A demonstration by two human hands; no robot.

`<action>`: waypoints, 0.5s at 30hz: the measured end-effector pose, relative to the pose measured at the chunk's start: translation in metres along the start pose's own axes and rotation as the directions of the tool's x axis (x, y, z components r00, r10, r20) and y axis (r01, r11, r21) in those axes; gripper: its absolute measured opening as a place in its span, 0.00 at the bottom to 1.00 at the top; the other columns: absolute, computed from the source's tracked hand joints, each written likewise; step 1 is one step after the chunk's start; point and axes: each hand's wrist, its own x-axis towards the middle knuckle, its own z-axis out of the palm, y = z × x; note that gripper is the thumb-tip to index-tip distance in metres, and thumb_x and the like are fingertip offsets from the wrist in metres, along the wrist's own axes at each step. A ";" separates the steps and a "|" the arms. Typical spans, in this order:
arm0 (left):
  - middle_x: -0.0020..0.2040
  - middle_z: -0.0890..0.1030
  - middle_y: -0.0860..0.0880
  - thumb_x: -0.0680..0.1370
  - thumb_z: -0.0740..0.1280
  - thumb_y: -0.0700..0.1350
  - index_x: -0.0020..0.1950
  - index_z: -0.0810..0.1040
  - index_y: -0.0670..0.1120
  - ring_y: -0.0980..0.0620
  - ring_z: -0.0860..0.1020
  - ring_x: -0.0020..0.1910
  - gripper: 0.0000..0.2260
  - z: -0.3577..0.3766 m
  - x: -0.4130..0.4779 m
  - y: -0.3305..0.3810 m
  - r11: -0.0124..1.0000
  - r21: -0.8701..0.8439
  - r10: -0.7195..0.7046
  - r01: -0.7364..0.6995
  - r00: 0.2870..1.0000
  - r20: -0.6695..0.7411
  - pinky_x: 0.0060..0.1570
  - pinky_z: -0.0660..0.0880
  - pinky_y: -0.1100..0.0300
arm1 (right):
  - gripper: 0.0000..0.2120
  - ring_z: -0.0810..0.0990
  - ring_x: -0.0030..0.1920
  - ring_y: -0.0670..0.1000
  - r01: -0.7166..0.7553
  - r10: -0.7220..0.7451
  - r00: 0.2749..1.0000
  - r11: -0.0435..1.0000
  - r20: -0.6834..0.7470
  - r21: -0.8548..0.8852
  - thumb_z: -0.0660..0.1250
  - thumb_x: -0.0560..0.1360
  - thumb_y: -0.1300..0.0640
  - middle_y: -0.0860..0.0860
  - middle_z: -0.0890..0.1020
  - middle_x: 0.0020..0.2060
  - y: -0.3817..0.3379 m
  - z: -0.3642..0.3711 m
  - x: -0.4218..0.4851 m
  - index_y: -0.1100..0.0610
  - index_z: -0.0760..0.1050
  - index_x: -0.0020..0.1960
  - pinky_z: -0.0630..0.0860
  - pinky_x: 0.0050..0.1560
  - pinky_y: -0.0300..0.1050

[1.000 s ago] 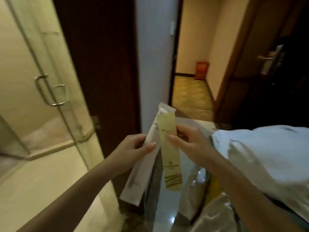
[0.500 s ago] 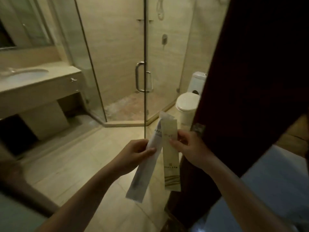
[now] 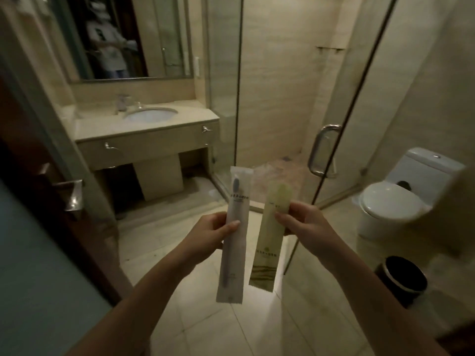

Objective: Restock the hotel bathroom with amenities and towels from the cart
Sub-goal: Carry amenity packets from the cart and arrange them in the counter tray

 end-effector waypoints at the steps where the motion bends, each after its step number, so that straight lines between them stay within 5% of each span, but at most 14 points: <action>1: 0.50 0.79 0.56 0.79 0.62 0.47 0.54 0.73 0.55 0.59 0.79 0.47 0.05 -0.011 0.008 -0.003 1.000 -0.011 -0.009 0.009 1.000 -0.029 0.36 0.77 0.68 | 0.08 0.80 0.47 0.54 0.004 -0.004 1.000 1.000 0.018 0.026 0.63 0.76 0.62 0.52 0.82 0.44 0.000 0.005 0.015 0.50 0.77 0.48 0.79 0.47 0.48; 9: 0.51 0.78 0.54 0.78 0.61 0.46 0.53 0.72 0.55 0.54 0.78 0.52 0.06 -0.095 0.105 -0.020 0.996 -0.085 -0.056 0.034 0.964 -0.262 0.46 0.77 0.60 | 0.07 0.81 0.50 0.55 0.021 -0.045 0.984 0.990 0.171 0.138 0.63 0.76 0.61 0.54 0.81 0.47 0.016 0.042 0.175 0.50 0.77 0.48 0.80 0.51 0.51; 15: 0.51 0.79 0.54 0.78 0.62 0.47 0.56 0.73 0.53 0.55 0.80 0.49 0.07 -0.143 0.197 -0.026 0.988 -0.138 -0.127 0.071 0.880 -0.458 0.40 0.77 0.63 | 0.07 0.81 0.51 0.53 -0.047 0.003 0.977 0.979 0.215 0.199 0.63 0.76 0.59 0.54 0.81 0.49 0.028 0.043 0.303 0.56 0.77 0.53 0.79 0.50 0.49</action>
